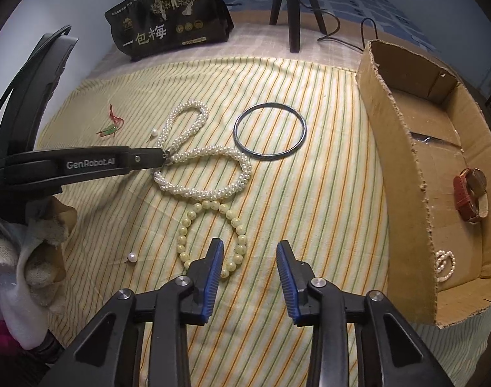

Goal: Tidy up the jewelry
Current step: 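Grasp the twisted pearl necklace with the left tool while the right tool grasps the cream bead bracelet, then carry the necklace and bead bracelet into the cardboard box and open both tools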

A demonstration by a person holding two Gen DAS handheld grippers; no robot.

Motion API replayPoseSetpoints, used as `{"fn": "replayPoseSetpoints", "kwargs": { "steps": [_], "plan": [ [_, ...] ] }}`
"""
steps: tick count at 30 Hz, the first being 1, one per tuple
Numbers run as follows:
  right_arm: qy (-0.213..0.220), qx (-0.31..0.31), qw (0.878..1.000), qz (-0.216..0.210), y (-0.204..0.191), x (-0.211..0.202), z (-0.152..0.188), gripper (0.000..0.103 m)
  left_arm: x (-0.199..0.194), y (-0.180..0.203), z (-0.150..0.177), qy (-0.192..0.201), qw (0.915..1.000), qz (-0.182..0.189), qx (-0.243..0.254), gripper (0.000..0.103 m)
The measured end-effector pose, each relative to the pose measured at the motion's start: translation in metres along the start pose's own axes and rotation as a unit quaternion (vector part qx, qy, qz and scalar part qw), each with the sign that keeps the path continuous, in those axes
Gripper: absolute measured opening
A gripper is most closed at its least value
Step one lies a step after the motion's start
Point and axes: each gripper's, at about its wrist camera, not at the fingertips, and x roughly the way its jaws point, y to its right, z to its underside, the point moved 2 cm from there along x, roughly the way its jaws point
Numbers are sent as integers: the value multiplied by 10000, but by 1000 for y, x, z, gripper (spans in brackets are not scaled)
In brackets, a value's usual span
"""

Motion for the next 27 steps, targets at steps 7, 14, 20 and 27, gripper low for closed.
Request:
{"fn": "replayPoseSetpoints", "kwargs": {
  "steps": [7,14,20,27],
  "plan": [
    [-144,96,9998,-132,0,13,-3,30,7,6,0,118,9996,-245,116,7],
    [-215,99,9997,-89,-1,23,-3,29,12,10,0,229,9988,-412,153,6],
    [-175,33,9998,40,-3,28,-5,16,1,4,1,281,9992,-272,12,6],
    [-76,86,9999,39,-3,25,-7,5,-28,-2,-1,519,9986,-56,-95,6]
  ]
}}
